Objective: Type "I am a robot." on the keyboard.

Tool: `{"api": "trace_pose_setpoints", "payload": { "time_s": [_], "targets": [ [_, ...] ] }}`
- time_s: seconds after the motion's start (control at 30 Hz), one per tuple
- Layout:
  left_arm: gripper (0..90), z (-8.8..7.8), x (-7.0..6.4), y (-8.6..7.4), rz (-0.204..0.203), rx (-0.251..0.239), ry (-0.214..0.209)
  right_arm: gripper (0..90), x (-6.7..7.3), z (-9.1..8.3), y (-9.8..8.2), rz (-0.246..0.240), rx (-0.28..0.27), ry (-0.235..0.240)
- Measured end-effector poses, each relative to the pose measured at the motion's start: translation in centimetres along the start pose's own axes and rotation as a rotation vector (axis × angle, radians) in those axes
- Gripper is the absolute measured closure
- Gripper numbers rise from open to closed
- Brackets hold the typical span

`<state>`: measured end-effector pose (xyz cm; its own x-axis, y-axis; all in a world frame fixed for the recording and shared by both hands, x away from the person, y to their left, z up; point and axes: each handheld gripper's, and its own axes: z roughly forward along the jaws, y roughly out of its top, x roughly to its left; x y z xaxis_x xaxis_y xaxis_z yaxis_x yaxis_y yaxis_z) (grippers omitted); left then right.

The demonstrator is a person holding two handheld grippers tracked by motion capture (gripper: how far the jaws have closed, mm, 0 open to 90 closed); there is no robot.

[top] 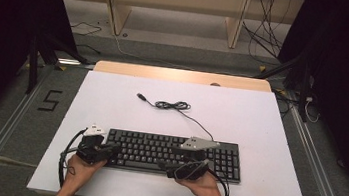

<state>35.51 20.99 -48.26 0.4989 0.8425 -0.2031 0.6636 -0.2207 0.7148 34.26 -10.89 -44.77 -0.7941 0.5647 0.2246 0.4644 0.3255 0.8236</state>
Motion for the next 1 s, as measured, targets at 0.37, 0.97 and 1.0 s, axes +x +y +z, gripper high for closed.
{"api": "trace_pose_setpoints", "payload": {
  "time_s": [0.37,0.97,1.0],
  "targets": [
    [88.9,-0.2,-0.5,0.3,0.007,-0.018,0.019,30.7,0.1,0.1,0.0,-0.002,-0.002,-0.001],
    [54.8,-2.4,-0.5,0.4,-0.048,-0.123,-0.057,30.6,-0.2,0.8,0.1,0.002,0.008,-0.002],
    [52.8,-2.4,-0.5,0.4,-0.053,-0.126,-0.06,30.7,-0.2,0.9,0.1,0.004,0.009,-0.002]
  ]
}}
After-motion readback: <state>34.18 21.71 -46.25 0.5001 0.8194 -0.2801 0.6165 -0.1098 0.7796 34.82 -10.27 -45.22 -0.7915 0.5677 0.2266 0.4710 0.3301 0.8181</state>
